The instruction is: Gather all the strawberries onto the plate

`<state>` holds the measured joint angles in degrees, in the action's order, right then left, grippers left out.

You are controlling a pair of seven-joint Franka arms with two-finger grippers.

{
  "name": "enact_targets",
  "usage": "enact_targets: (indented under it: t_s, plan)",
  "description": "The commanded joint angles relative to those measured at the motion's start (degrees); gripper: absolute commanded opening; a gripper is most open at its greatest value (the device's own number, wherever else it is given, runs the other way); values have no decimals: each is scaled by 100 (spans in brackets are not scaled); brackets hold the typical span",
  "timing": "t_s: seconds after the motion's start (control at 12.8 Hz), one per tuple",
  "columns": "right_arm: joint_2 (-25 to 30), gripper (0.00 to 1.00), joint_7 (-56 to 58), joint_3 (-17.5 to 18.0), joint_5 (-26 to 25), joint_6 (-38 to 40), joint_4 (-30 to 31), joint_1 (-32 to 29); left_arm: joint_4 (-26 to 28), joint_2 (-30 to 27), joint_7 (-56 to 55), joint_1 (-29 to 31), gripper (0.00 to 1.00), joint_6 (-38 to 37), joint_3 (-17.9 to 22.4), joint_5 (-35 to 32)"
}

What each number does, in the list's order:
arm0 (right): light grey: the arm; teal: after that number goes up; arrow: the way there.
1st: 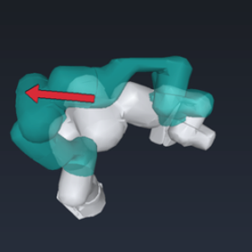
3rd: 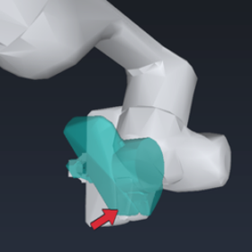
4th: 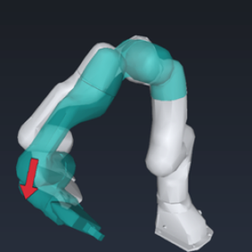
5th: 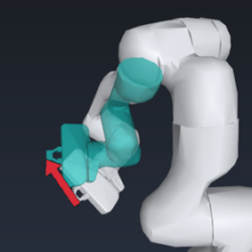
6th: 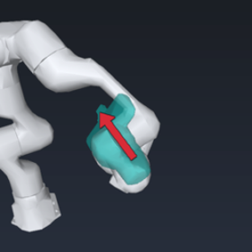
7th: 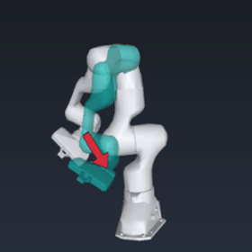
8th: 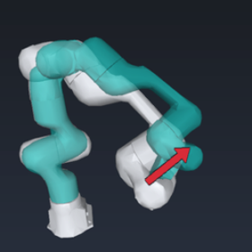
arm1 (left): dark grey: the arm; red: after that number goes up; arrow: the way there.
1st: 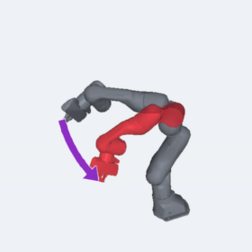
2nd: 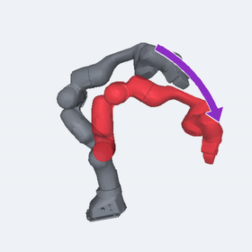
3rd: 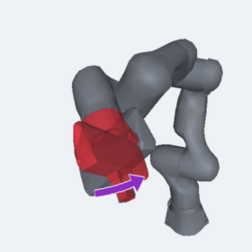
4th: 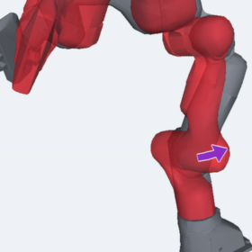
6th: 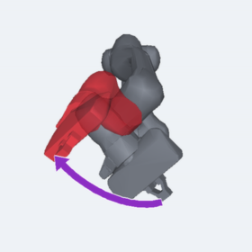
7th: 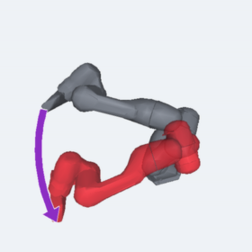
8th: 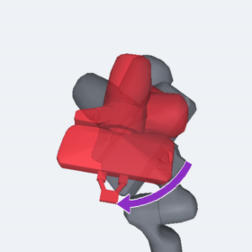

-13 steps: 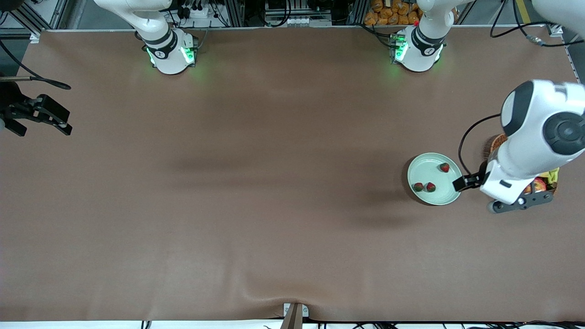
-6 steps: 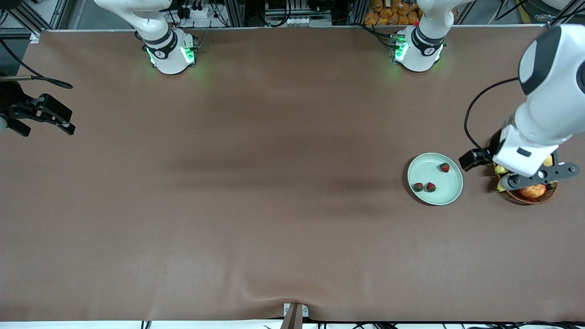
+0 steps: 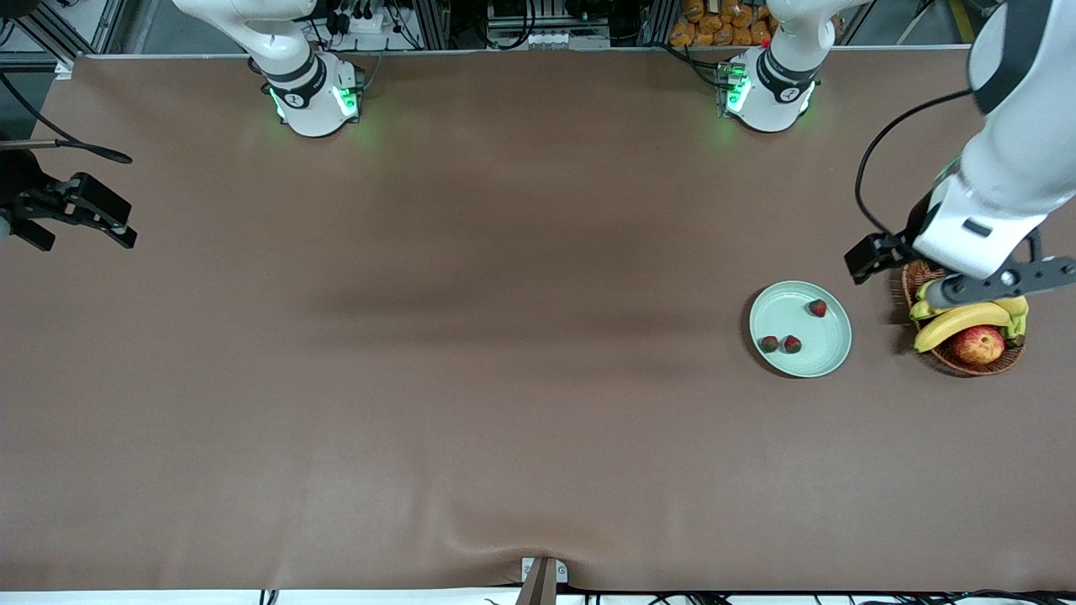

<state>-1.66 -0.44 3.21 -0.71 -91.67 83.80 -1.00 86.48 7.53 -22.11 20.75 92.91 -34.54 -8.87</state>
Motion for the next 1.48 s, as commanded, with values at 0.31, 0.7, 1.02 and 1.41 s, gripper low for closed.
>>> enact_targets:
  t_s: [0.31, 0.7, 1.02, 1.41]
  plan:
    - [78, 100, 27, 66, 106, -44, 66, -84, 141, -603, 945, -893, 100, -324, 1753, 878]
    - [69, 100, 35, 66, 106, -35, 66, -93, 745, -1269, 1234, -2003, 100, -520, 2707, 1054]
    - [69, 100, 35, 66, 106, -26, 66, -102, 1371, -1825, 1253, -2031, 100, -440, 2769, 1054]
    - [69, 100, 35, 75, 106, -17, 57, -84, 1266, -1737, 1368, -2646, 100, -467, 3411, 1037]
